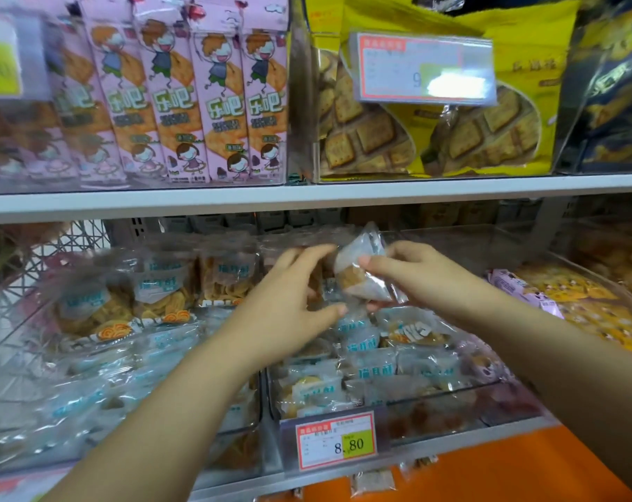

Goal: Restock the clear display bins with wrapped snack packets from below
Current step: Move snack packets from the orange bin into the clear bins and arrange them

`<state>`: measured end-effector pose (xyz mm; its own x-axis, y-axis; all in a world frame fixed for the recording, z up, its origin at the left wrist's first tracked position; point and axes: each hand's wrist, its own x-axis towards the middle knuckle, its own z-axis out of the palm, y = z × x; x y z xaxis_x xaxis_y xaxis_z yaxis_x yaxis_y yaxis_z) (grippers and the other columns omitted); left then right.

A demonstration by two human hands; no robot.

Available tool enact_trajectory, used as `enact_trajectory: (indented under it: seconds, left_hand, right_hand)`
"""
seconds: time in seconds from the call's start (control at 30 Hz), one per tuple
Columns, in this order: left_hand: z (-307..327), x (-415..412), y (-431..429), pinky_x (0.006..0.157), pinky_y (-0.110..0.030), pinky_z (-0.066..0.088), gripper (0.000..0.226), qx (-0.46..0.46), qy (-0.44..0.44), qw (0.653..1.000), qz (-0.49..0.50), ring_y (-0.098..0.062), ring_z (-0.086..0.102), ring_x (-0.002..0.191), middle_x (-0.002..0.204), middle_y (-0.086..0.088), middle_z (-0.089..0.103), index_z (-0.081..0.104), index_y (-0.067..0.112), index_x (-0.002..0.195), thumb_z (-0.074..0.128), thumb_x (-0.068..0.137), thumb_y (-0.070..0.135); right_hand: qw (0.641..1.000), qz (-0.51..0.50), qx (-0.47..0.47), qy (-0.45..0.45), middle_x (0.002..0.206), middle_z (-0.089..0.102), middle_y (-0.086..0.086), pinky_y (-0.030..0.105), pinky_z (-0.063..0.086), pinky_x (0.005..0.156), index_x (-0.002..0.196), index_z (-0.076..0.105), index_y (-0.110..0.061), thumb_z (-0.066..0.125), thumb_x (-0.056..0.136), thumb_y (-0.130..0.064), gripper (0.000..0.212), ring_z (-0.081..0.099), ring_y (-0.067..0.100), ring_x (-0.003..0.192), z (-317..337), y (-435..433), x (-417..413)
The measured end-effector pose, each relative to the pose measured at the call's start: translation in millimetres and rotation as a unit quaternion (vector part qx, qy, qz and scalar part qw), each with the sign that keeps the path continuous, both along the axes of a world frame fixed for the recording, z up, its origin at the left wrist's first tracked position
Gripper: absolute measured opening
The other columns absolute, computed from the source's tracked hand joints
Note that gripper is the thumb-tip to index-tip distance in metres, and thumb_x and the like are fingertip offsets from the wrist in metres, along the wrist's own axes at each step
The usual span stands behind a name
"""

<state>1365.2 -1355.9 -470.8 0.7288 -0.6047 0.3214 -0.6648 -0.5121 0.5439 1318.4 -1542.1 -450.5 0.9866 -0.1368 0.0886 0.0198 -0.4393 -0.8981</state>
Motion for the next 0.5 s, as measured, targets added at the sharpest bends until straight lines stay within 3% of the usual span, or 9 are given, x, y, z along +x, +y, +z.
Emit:
enact_trajectory:
  seconds: [0.03,0.1,0.17,0.2,0.27,0.33,0.4,0.5]
  left_hand:
    - [-1.8,-2.2,-3.5,0.097,-0.021,0.039,0.077,0.005,-0.011,1.0,-0.012,0.0,0.045,0.115,0.133,0.016,0.032,0.023,0.041,0.144,0.068,0.083,0.039]
    - [-6.5,-5.5,-10.3,0.096,-0.016,0.031,0.082,-0.001,-0.034,0.999,-0.029,0.004,0.036,0.119,0.135,0.017,0.031,0.02,0.04,0.146,0.07,0.08,0.038]
    - [-9.1,-3.4,-12.4,0.09,-0.016,0.035,0.069,-0.074,-0.023,0.997,-0.014,-0.001,0.046,0.117,0.13,0.013,0.045,0.032,0.033,0.14,0.069,0.082,0.032]
    - [-6.9,-2.0,-11.0,0.085,-0.018,0.039,0.059,-0.113,-0.001,0.994,0.006,-0.005,0.052,0.113,0.124,0.011,0.052,0.038,0.029,0.135,0.068,0.084,0.031]
    - [-0.7,-0.4,-6.8,0.077,-0.02,0.044,0.045,-0.123,0.047,0.99,0.046,-0.008,0.056,0.102,0.112,0.011,0.056,0.04,0.024,0.123,0.063,0.087,0.038]
    - [2.7,-1.0,-3.9,0.074,-0.021,0.045,0.042,-0.09,0.063,0.992,0.059,-0.007,0.056,0.096,0.105,0.013,0.054,0.036,0.023,0.114,0.058,0.087,0.047]
    - [5.0,-3.5,-4.1,0.081,-0.026,0.048,0.044,-0.083,0.066,0.994,0.039,-0.005,0.056,0.1,0.108,0.017,0.053,0.036,0.026,0.117,0.057,0.086,0.05]
    - [1.5,0.1,-4.1,0.092,-0.027,0.046,0.048,-0.087,0.058,0.994,0.018,-0.003,0.055,0.108,0.122,0.016,0.057,0.046,0.03,0.127,0.059,0.085,0.05]
  right_hand:
    - [0.998,0.01,0.06,0.024,0.081,0.071,0.001,0.036,0.056,0.081,0.105,0.059,-0.008,0.059,0.086,-0.045,0.041,0.072,0.024,0.074,-2.1,3.8,-0.8]
    - [0.992,0.058,0.09,0.061,0.093,0.074,0.008,0.036,0.055,0.085,0.111,0.061,-0.014,0.048,0.085,-0.059,0.054,0.071,0.026,0.077,-2.4,8.8,-4.6]
    - [0.99,0.081,0.09,0.066,0.091,0.073,0.009,0.03,0.054,0.077,0.102,0.064,-0.016,0.041,0.076,-0.069,0.063,0.069,0.021,0.074,0.2,8.9,-6.1]
    - [0.991,0.072,0.1,0.06,0.091,0.072,0.009,0.03,0.053,0.074,0.099,0.064,-0.015,0.043,0.075,-0.067,0.061,0.068,0.02,0.073,2.6,6.7,-5.1]
    - [0.992,0.046,0.116,0.026,0.1,0.069,0.004,0.032,0.053,0.075,0.113,0.058,-0.014,0.056,0.084,-0.046,0.044,0.067,0.019,0.078,3.6,0.6,-3.5]
    - [0.995,0.055,0.081,-0.011,0.112,0.065,-0.001,0.031,0.055,0.079,0.128,0.047,-0.019,0.067,0.082,-0.023,0.05,0.068,0.013,0.092,0.1,-1.5,-3.1]
    - [0.993,0.085,0.077,-0.037,0.111,0.066,-0.001,0.026,0.055,0.077,0.129,0.043,-0.021,0.07,0.078,-0.016,0.057,0.068,0.01,0.094,-5.9,2.2,-2.0]
    - [0.99,0.065,0.104,-0.066,0.1,0.07,0.003,0.024,0.057,0.073,0.125,0.048,-0.012,0.065,0.084,-0.011,0.045,0.069,0.011,0.086,-12.0,3.8,4.6]
